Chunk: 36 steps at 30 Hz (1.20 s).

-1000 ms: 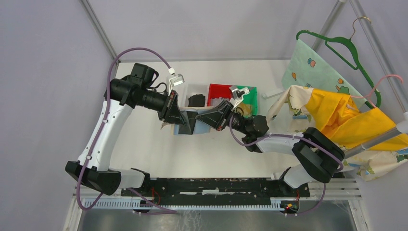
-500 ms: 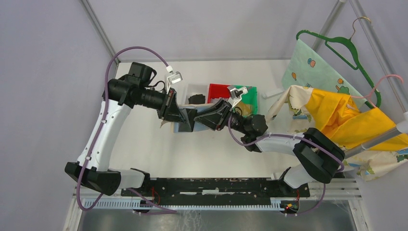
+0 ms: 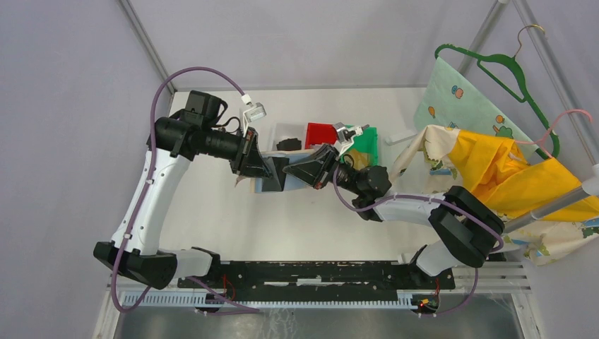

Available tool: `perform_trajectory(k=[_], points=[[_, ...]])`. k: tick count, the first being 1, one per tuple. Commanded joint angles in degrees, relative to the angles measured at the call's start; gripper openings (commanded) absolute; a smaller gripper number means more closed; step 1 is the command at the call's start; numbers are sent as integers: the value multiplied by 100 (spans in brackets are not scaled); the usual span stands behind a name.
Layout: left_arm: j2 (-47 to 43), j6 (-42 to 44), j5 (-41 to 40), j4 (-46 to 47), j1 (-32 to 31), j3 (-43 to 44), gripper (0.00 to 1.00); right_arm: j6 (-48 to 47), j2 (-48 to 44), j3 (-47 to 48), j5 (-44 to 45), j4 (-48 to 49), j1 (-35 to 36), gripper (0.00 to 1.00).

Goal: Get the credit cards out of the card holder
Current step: Remove the credit card from the card holder.

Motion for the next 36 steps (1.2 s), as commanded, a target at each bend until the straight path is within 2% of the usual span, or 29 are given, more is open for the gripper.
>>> perform_trajectory(k=[1,5,20,26,29,32,35,36], points=[[-225,-384,257,543,-65,229,14,434,-127,-415,150,1384,-58,0],[-318,-533,255,727,-68,154,14,561,-111,-554,194,1702,-93,0],[-365,-545,121,813,-69,98,13,406,-375,-770,372,1708,-46,0],[-366,-557,126,833,-66,59,10,417,-252,-585,364,1654,43,27],[-372,-557,139,860,-67,24,4,505,-124,-369,300,1725,116,30],[-366,-578,150,871,-66,-2,2,645,-10,-257,274,1890,160,30],[-365,-566,147,878,-68,-5,2,744,34,-229,273,2045,154,30],[-372,-556,147,879,-69,-10,2,765,38,-229,258,2111,154,26]])
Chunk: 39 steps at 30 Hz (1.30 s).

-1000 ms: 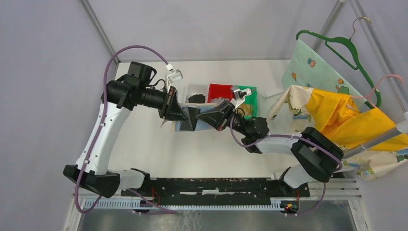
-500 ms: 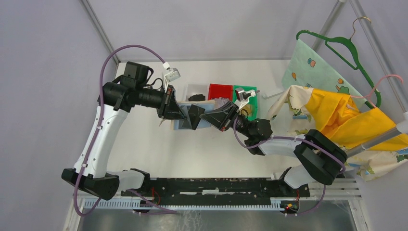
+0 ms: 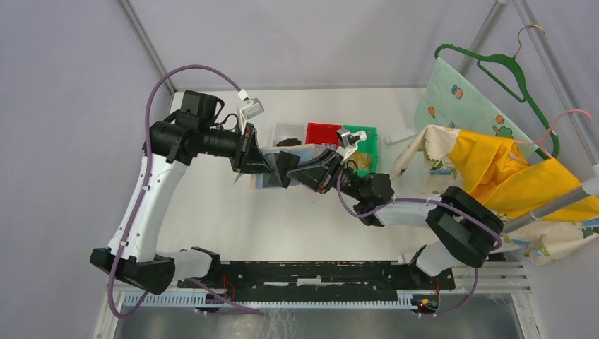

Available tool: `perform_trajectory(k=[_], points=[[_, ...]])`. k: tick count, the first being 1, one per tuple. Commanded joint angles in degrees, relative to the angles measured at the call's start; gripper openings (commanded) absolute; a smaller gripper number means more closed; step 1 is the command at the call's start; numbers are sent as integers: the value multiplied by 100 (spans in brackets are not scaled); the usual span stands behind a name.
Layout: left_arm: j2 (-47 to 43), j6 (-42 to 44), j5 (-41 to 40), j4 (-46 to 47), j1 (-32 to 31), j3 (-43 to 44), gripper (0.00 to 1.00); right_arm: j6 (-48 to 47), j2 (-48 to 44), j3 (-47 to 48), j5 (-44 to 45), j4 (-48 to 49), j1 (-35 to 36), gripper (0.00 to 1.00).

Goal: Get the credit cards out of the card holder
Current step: Remove the credit card from the card holder, then place the credit card in the storage box.

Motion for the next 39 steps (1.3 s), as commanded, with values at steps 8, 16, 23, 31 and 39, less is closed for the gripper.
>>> perform_trajectory(k=[8,16,23,31,39], points=[[-143,-3,49,142,14,58,2,521,-203,5,-398,1456,-350,0],[-134,246,-627,48,22,75,2,115,-1299,-356,-1286,-212,-1525,0],[-187,836,-1510,-262,15,-44,2,-1856,-1713,332,-1653,-4097,-2705,0],[-521,1279,-1669,-398,18,-2,2,-2576,-48,1772,-1341,-5113,-2419,0],[-573,1315,-1564,-552,14,168,2,-3174,1833,3527,-139,-6432,-1701,0]])
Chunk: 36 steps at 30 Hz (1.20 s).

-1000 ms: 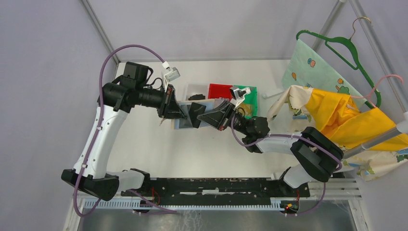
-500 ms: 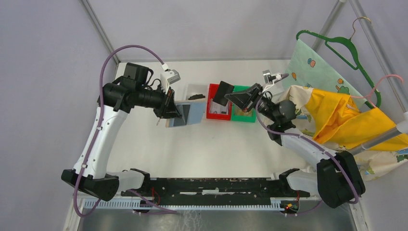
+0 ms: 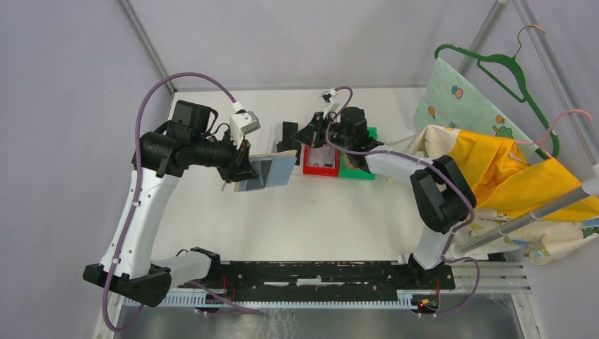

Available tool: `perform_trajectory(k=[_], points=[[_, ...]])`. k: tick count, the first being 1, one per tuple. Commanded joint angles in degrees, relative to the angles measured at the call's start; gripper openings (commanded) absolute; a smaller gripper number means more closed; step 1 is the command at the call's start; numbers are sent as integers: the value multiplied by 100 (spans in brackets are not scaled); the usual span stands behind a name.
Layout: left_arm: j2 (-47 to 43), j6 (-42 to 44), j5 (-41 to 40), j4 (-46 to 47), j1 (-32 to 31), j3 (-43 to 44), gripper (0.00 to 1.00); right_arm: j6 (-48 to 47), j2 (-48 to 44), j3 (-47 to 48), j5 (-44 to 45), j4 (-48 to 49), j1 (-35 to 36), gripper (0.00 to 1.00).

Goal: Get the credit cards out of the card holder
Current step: Place the credit card in the storage box.

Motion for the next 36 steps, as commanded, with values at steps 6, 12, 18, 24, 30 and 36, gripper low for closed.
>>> perform_trajectory(k=[6,12,18,24,30,36], points=[[-109,307,242,-58,18,460,2,-714,1310,1545,1358,-1155,520,0],[-188,230,369,29,16,377,2,-513,1744,1584,1763,-1000,523,0],[-264,214,397,13,14,427,2,-656,2159,2025,1839,-1311,629,7],[-257,225,577,4,17,434,2,-716,2101,1987,2004,-1403,659,18],[-238,203,663,3,14,535,2,-1003,1615,1899,2357,-1592,660,26],[-228,190,696,3,15,551,2,-1362,802,1776,2455,-1816,663,46]])
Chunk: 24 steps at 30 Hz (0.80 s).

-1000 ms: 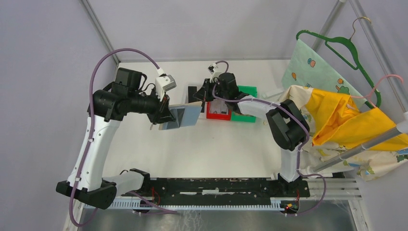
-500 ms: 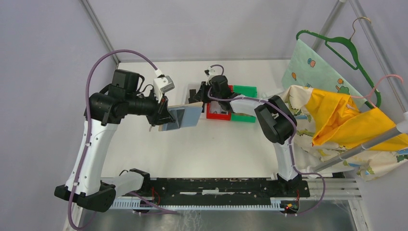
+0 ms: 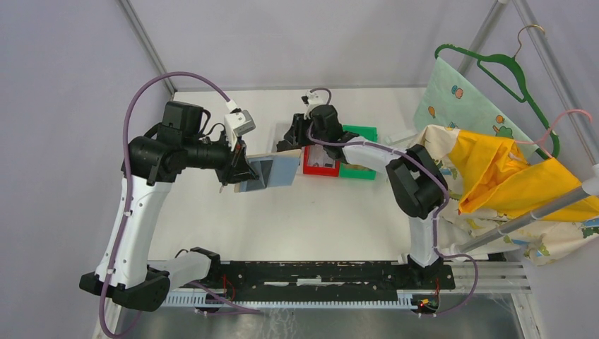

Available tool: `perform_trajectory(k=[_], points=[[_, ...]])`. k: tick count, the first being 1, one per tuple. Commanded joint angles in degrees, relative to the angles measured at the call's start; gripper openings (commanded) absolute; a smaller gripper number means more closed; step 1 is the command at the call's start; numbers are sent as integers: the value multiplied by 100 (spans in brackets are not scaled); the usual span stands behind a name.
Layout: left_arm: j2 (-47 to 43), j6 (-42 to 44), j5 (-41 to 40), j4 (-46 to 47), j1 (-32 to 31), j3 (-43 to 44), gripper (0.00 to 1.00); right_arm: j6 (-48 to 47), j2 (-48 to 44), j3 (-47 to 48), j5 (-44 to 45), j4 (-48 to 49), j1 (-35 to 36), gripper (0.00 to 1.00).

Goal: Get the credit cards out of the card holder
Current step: Place the credit card in the storage box, then place the card holder at the center of the board.

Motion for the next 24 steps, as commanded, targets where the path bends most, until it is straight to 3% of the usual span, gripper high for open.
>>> perform_trajectory(k=[1,4,6,12,19,24], points=[[-54,136,282,125,14,227,2,-483,-1111,-140,147,65,1,51],[-71,220,390,125,16,190,2,-473,-1882,-849,-269,584,-27,69],[-95,272,470,160,14,169,2,-329,-2344,-1392,-766,1164,-43,75],[-144,285,566,321,14,31,2,201,-3255,-2676,-2142,2253,-32,79],[-170,449,589,337,15,-228,2,582,-4425,-4110,-2659,3213,-21,81],[-223,720,549,284,11,-313,2,509,-5078,-4512,-2686,3104,-15,82]])
